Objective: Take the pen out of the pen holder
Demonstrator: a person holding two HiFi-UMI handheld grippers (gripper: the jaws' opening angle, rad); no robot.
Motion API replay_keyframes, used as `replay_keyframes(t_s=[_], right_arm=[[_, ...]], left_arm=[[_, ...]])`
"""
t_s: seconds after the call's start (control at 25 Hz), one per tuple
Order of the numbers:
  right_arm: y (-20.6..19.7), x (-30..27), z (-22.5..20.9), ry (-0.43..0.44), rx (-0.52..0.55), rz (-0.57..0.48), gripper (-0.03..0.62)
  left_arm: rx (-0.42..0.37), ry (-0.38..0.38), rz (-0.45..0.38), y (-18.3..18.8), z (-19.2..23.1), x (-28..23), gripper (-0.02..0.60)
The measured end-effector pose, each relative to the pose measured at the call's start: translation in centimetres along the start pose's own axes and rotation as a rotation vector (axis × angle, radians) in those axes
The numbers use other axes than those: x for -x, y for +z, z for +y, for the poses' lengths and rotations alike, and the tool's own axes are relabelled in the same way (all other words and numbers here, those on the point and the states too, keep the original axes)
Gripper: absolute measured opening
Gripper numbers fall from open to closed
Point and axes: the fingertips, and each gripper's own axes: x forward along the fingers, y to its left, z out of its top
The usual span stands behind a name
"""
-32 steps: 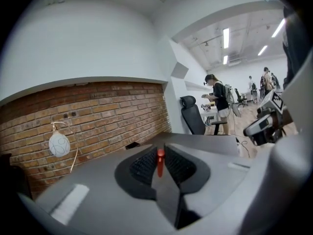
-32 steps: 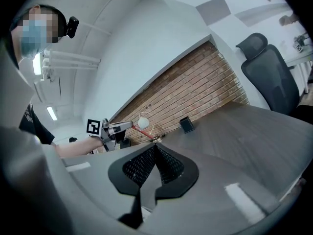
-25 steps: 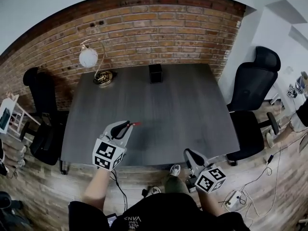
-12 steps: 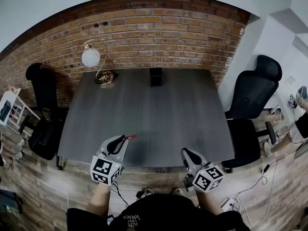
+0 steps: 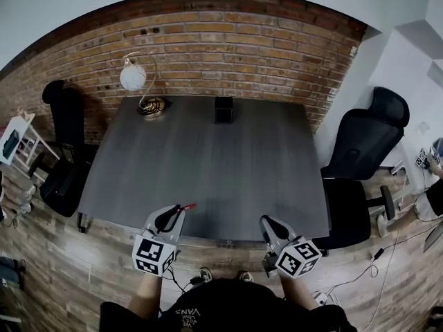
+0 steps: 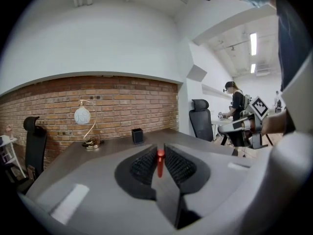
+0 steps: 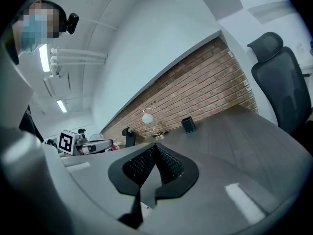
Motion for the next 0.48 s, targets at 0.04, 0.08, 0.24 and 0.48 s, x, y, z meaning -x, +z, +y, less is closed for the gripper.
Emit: replay_keyframes(t_s=[0.04, 0.08, 0.24, 0.48], right_arm=[[-0.1, 0.1, -0.2, 0.005, 0.000, 0.004, 0.002], [-0.2, 0.1, -0.4, 0.011, 0.000, 0.009, 0.002], [-0.6, 0.3, -0.7, 0.034, -0.001, 0.029, 0.002], [-1.5, 0.0, -0.7, 0.067, 0.009, 0.064, 0.002]], left_arm=[[0.006, 0.007, 0.001, -0.1, -0.3, 0.1, 0.101], [0.012, 0.014, 0.003, -0.2, -0.7, 0.3, 0.101], [0.040, 0.054, 0.015, -1.0, -1.5, 1.2, 0.101], [0.077, 0.104, 0.033, -2.3, -2.2, 2.8, 0.101]])
